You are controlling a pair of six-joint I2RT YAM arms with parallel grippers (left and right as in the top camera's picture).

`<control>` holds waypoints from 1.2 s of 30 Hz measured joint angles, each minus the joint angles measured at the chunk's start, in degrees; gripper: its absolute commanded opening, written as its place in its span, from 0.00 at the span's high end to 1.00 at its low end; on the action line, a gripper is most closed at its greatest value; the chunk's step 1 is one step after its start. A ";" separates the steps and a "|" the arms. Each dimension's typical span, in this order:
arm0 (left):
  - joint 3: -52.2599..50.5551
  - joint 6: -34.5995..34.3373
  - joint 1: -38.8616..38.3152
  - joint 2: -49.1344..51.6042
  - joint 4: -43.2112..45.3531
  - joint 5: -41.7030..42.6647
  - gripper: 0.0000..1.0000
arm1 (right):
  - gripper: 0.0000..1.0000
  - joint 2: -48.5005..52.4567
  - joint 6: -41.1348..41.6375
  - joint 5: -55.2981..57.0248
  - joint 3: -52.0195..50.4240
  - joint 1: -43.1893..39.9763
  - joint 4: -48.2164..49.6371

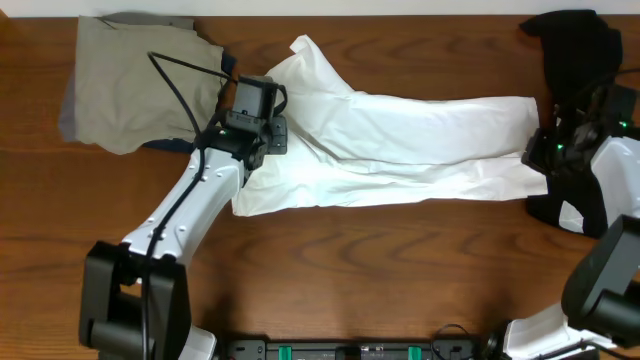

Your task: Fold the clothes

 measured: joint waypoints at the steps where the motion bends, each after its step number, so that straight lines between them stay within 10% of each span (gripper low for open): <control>1: 0.00 0.02 0.00 0.50 0.76 -0.02 0.94 | 0.99 0.70 0.02 -0.04 0.00 0.17 0.87; 14: 0.00 1.81 0.00 5.81 10.56 -0.02 0.94 | 0.98 5.38 0.02 -0.76 0.02 0.26 7.80; 15: 0.00 1.90 0.00 6.10 10.97 0.00 0.94 | 0.87 5.38 0.02 -0.68 0.02 0.26 8.09; 16: 0.00 1.95 0.00 6.32 11.26 -0.02 0.85 | 0.67 5.38 0.24 -0.63 0.02 0.26 8.31; 18: 0.00 2.58 0.00 6.73 11.76 -0.04 0.34 | 0.38 5.40 0.00 -0.46 0.02 0.26 8.48; 20: 0.00 2.75 0.02 6.78 11.96 -0.02 0.03 | 0.25 5.40 0.00 -0.44 0.02 0.26 8.33; 36: 28.20 6.12 1.25 9.22 -13.73 0.33 0.02 | 0.08 5.42 -2.73 -0.81 19.93 3.13 -6.78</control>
